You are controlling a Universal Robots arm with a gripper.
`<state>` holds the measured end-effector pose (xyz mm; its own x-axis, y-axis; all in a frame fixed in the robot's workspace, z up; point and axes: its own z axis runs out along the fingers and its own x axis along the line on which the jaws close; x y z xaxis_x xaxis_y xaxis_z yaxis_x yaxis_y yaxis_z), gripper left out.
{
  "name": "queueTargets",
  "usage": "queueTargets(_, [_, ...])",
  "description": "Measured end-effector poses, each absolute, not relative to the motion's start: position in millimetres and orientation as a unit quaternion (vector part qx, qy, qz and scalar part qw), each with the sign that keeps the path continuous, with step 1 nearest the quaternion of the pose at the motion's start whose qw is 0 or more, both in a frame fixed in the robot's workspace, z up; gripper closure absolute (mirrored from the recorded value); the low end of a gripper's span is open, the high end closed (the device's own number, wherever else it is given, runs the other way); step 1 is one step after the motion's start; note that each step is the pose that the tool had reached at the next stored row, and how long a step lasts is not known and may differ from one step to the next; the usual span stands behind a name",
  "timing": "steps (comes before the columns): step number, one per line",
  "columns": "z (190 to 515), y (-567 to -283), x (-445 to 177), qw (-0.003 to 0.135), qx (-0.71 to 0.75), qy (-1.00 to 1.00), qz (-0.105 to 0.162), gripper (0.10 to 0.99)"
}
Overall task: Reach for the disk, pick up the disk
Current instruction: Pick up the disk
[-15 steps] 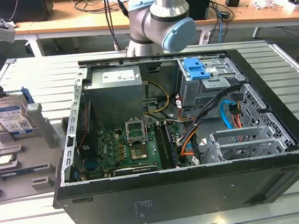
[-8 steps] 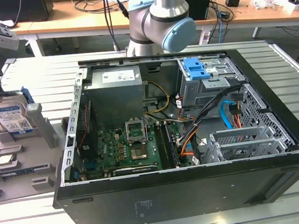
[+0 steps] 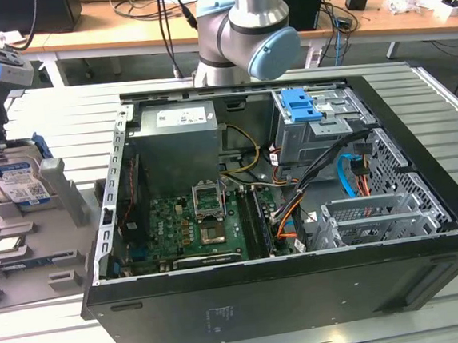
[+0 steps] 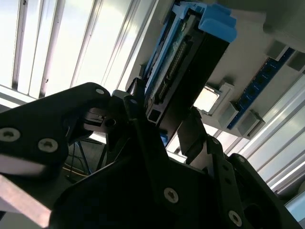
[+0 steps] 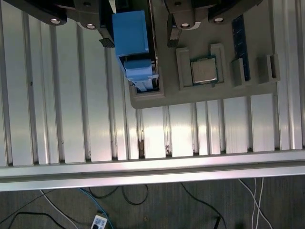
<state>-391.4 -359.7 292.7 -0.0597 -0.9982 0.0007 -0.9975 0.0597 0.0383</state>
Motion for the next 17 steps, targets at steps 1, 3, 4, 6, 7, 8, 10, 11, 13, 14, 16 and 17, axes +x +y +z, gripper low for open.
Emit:
queueTargets(1, [292.7,-359.7,-391.4,0.013,0.686,-0.728,-0.014,0.545])
queueTargets(3, [292.6,-359.7,-391.4,0.013,0.686,-0.728,-0.014,0.624])
queueTargets(4, [292.6,-359.7,-391.4,0.013,0.686,-0.728,-0.014,0.690])
queueTargets(6, [292.7,-359.7,-391.4,0.014,0.686,-0.728,-0.013,0.718])
queueTargets(7, [292.7,-359.7,-391.4,0.014,0.686,-0.728,-0.013,0.718])
queueTargets(8, [292.6,-359.7,-391.4,0.014,0.686,-0.728,-0.013,0.718])
queueTargets(10, [292.6,-359.7,-391.4,0.014,0.686,-0.728,-0.013,0.718])
queueTargets(11, [292.6,-359.7,-391.4,0.014,0.686,-0.728,-0.013,0.718])
queueTargets(13, [292.6,-359.7,-391.4,0.014,0.686,-0.728,-0.013,0.718])
queueTargets(14, [292.6,-359.7,-391.4,0.014,0.686,-0.728,-0.013,0.718])
queueTargets(16, [292.6,-359.7,-391.4,0.014,0.686,-0.728,-0.013,0.718])
queueTargets(17, [292.6,-359.7,-391.4,0.014,0.686,-0.728,-0.013,0.718])
